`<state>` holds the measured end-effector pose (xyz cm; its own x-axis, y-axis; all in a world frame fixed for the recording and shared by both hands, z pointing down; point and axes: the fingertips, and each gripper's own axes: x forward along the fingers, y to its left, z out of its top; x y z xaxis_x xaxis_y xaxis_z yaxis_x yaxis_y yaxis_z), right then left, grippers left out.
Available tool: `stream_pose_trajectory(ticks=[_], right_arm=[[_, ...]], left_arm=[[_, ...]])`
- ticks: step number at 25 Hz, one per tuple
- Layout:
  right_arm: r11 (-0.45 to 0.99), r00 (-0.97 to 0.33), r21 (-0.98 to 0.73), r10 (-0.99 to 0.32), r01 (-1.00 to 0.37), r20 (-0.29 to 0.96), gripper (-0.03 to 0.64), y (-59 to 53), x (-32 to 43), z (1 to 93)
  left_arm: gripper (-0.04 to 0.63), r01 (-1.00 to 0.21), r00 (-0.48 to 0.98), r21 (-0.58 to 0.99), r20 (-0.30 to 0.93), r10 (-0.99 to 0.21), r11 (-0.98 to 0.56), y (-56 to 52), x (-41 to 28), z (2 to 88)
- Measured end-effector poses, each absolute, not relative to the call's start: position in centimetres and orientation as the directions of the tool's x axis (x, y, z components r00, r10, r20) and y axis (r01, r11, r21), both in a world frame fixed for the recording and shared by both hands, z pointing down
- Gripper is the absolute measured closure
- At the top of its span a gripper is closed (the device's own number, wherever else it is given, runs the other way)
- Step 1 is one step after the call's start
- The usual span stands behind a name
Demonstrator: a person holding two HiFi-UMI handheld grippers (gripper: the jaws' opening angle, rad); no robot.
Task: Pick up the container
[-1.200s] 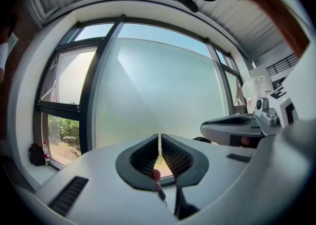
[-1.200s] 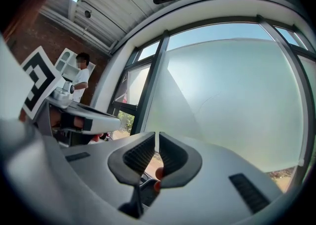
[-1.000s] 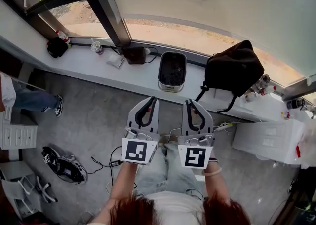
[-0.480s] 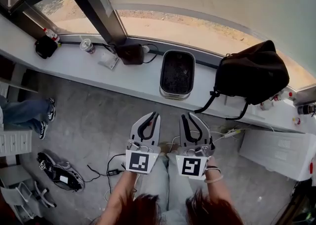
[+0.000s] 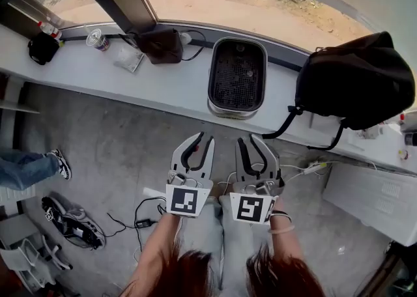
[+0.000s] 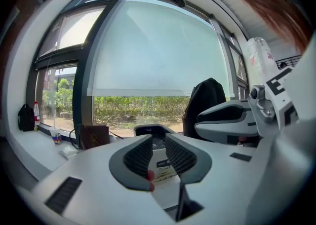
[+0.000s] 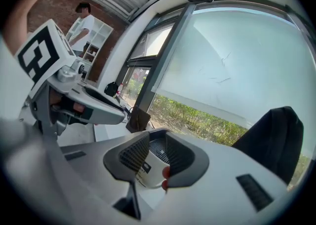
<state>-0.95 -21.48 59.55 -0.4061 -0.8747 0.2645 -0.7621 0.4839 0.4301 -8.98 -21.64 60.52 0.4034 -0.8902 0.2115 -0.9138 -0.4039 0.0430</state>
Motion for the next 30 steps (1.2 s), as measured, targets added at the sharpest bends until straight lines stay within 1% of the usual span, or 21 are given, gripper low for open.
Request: stream_pose_trajectory(ticks=[5, 10, 13, 19, 23, 30], right_arm=[[0.486, -0.387, 0.449, -0.873, -0.750, 0.298, 0.509, -22.7, -0.8, 64.4], [0.492, -0.381, 0.515, -0.870, -0.702, 0.313, 0.486, -24.3, -1.3, 68.2], [0.499, -0.379, 0.530, -0.866, -0.685, 0.326, 0.471, -25.1, -1.2, 70.3], [0.495, -0.343, 0.580, -0.868, -0.647, 0.358, 0.448, -25.7, -0.1, 75.1], [0.490, -0.332, 0.629, -0.872, -0.603, 0.361, 0.422, -26.2, 0.0, 77.3], [0.466, -0.326, 0.694, -0.884, -0.548, 0.336, 0.408, -27.5, -0.1, 80.3]], left_arm=[[0.512, -0.906, 0.411, -0.001, 0.231, -0.882, -0.422, -23.0, -8.9, 65.6], [0.495, -0.905, 0.408, -0.014, 0.245, -0.879, -0.424, -24.0, -8.6, 69.9], [0.471, -0.894, 0.416, -0.058, 0.260, -0.871, -0.444, -24.6, -8.4, 72.3], [0.451, -0.888, 0.396, -0.133, 0.263, -0.880, -0.440, -26.3, -8.4, 76.3], [0.425, -0.876, 0.382, -0.201, 0.265, -0.885, -0.439, -27.2, -8.3, 78.8], [0.405, -0.870, 0.367, -0.231, 0.290, -0.884, -0.436, -28.0, -8.1, 83.3]])
